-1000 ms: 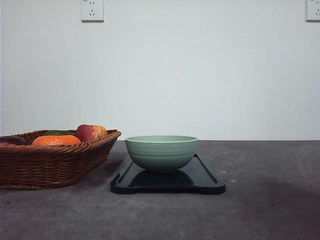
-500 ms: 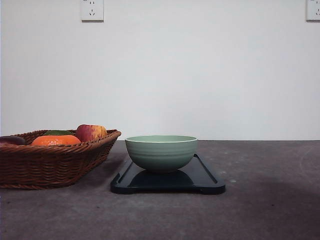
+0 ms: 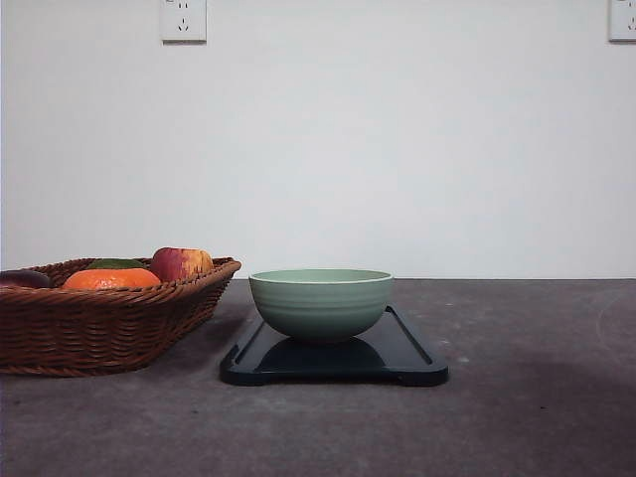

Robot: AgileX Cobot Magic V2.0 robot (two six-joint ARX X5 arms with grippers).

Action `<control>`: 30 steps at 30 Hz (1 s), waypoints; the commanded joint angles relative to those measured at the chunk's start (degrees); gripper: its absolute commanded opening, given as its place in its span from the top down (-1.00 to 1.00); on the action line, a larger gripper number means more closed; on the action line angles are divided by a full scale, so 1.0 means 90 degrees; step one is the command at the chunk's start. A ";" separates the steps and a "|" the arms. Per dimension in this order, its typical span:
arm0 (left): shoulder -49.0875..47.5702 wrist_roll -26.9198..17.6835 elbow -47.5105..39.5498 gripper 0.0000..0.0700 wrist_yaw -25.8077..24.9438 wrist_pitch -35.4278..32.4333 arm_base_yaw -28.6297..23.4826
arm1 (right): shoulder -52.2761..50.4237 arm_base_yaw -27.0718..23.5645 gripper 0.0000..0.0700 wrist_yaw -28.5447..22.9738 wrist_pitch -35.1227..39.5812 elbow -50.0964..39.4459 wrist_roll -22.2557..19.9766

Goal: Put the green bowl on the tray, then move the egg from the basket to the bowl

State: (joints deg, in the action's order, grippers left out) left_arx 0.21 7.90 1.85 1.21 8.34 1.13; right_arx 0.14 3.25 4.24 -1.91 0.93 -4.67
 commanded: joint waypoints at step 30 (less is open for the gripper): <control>-0.0002 -0.0092 -0.0117 1.00 -0.0010 -0.0068 -0.0015 | 0.0007 -0.0007 0.96 -0.0022 0.0070 -0.0027 0.0015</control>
State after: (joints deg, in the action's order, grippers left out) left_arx 0.21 7.90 1.85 1.21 8.34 1.13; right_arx 0.14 3.25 4.24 -1.91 0.93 -4.67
